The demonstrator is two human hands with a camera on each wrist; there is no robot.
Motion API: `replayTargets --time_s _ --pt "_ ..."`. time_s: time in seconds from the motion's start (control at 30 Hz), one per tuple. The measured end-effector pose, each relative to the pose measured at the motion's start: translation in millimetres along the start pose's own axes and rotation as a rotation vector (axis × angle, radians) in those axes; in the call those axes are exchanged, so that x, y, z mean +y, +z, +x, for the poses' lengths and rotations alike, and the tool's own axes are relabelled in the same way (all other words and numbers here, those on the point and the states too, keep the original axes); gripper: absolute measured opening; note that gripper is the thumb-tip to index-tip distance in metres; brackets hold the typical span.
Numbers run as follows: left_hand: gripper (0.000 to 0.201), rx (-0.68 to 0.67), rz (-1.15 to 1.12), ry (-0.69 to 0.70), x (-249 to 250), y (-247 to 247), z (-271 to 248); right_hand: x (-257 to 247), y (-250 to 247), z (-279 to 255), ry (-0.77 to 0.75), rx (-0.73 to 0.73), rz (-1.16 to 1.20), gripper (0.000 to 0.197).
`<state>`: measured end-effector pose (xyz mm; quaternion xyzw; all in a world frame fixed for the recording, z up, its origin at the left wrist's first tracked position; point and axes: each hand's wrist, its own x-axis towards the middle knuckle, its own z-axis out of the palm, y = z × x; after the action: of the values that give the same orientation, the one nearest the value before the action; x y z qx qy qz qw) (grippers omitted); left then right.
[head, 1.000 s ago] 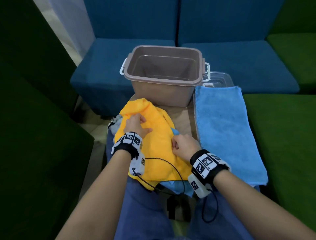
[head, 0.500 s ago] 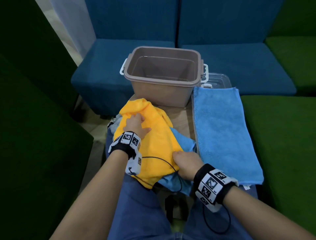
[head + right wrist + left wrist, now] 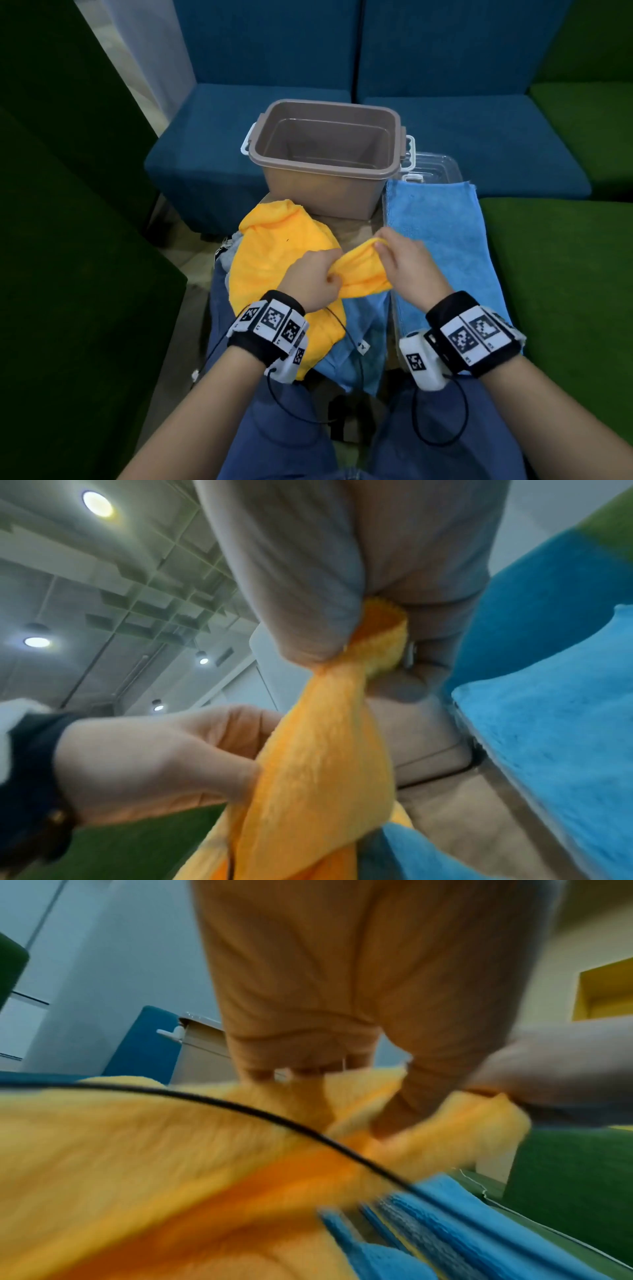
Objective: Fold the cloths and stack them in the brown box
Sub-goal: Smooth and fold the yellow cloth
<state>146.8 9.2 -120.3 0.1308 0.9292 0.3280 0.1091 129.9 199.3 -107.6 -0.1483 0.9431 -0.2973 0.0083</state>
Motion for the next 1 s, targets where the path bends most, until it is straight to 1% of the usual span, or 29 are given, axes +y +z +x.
replayTargets --time_s 0.1,0.2,0.27,0.33,0.37,0.4,0.47,0.53,0.57,0.67,0.73,0.8,0.83,0.9,0.93,1.0 --pt "0.031 0.199 0.098 -0.062 -2.1 -13.7 2.6 11.8 -23.9 9.9 -0.006 0.191 -0.03 0.022" --pt "0.04 0.357 0.177 -0.177 -9.8 -40.9 1.5 33.4 -49.9 20.7 0.066 0.361 -0.098 0.028" --pt "0.036 0.495 0.154 -0.217 -18.0 -61.3 0.6 47.9 -67.9 23.9 0.113 0.497 -0.112 0.033" --pt "0.027 0.643 0.077 -0.204 -20.4 -81.2 0.1 59.4 -83.7 25.9 0.165 0.636 -0.109 0.033" --pt "0.025 0.699 0.043 -0.196 -18.8 -90.7 1.1 64.6 -89.3 27.9 0.203 0.672 -0.109 0.029" --pt "0.024 0.737 0.012 -0.196 -15.8 -99.0 2.8 68.7 -93.3 30.4 0.234 0.662 -0.108 0.024" --pt "0.019 0.754 -0.057 -0.203 -7.5 -110.5 6.7 73.7 -93.1 34.0 0.241 0.527 -0.113 0.023" --pt "0.017 0.716 -0.091 -0.213 -5.3 -110.1 14.0 74.0 -84.4 34.1 0.193 0.412 -0.118 0.024" --pt "0.019 0.674 -0.105 -0.218 -7.6 -104.8 19.0 72.7 -79.0 33.8 0.183 0.39 -0.093 0.023" --pt "0.034 0.465 -0.158 -0.158 -11.4 -75.6 30.4 64.9 -65.3 31.0 0.181 0.365 0.01 0.024" --pt "0.023 0.296 -0.154 -0.092 -5.3 -53.1 32.6 58.7 -57.5 29.5 0.166 0.347 0.022 0.019" --pt "0.007 0.114 -0.156 -0.069 1.7 -29.1 35.6 53.0 -50.7 28.9 0.141 0.337 0.033 0.013" --pt "0.011 0.028 -0.153 -0.088 4.1 -16.7 38.5 49.3 -47.1 28.6 0.12 0.326 0.03 0.01" --pt "0.033 -0.106 -0.102 -0.167 2.6 8.8 45.5 42.2 -40.8 27.6 0.08 0.296 0.024 0.004" --pt "0.041 -0.135 -0.039 -0.205 0.6 19.9 47.8 38.9 -38.7 27.4 0.068 0.294 0.024 0.005" --pt "0.046 -0.118 0.079 -0.253 -7.2 38.7 47.8 36.1 -37.1 27.7 0.078 0.322 0.038 0.008"
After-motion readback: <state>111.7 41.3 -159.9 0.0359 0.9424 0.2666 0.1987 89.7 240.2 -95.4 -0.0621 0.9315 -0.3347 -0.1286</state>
